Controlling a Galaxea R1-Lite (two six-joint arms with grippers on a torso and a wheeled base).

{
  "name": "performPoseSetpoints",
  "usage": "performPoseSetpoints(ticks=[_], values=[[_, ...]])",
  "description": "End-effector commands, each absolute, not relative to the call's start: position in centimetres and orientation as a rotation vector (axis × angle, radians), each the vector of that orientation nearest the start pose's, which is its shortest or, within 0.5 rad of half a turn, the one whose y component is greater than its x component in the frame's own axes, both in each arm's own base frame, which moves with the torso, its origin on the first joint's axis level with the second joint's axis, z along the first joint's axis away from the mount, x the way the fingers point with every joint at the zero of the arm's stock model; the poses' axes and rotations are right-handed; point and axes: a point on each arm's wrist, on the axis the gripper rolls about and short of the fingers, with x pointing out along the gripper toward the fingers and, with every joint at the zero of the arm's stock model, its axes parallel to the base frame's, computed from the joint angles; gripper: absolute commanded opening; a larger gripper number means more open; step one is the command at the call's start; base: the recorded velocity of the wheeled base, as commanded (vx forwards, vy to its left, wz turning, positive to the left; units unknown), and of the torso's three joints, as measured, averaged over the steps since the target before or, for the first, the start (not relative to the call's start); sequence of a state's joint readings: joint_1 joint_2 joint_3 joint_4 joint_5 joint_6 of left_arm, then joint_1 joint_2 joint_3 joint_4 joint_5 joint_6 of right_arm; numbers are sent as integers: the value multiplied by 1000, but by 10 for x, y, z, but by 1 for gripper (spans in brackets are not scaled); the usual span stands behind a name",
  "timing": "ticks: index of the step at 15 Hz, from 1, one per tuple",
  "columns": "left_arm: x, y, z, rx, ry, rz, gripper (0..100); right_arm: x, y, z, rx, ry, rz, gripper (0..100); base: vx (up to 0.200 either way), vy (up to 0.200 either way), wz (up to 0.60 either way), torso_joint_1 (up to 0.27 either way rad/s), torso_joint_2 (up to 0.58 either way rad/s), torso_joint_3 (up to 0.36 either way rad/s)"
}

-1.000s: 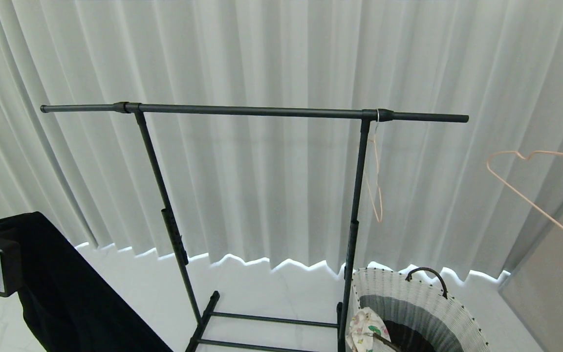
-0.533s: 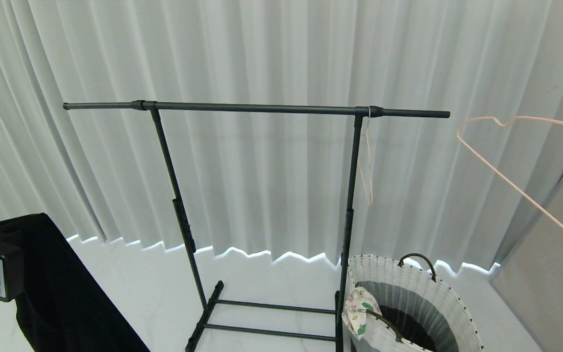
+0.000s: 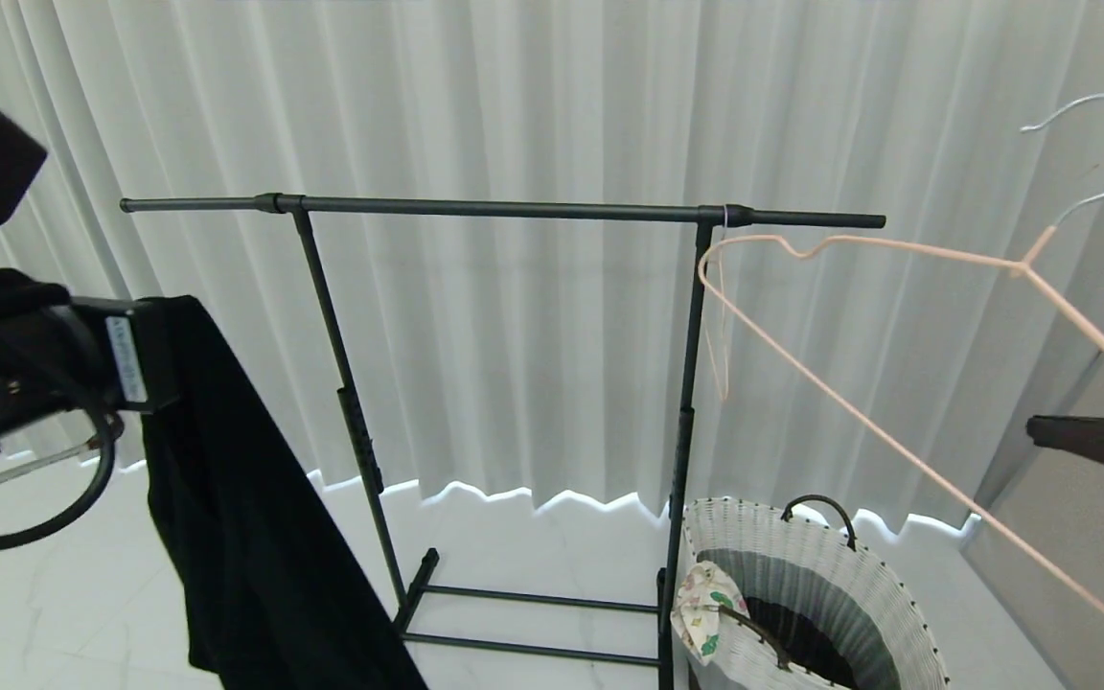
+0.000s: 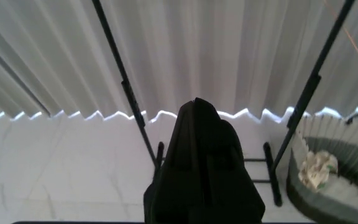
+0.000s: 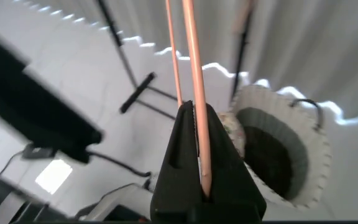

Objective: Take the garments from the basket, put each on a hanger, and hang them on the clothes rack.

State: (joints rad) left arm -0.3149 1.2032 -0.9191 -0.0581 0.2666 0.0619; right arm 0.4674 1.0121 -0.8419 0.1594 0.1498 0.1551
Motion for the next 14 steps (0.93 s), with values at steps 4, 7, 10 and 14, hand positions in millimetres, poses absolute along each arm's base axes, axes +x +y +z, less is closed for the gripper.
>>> performPoseSetpoints(ticks=[4,7,10,14], values=[[248,-106,271,86,303,-59,0,89,87,250,73,441,845,0,0,0,0,0,0,0],[264,-122,272,8,302,-71,0,80,101,248,68,483,967,0,0,0,0,0,0,0],[268,-137,272,-28,306,-104,0,77,115,243,49,527,1038,0,0,0,0,0,0,0],[263,-154,274,-99,305,-151,0,94,143,234,59,534,1045,0,0,0,0,0,0,0]])
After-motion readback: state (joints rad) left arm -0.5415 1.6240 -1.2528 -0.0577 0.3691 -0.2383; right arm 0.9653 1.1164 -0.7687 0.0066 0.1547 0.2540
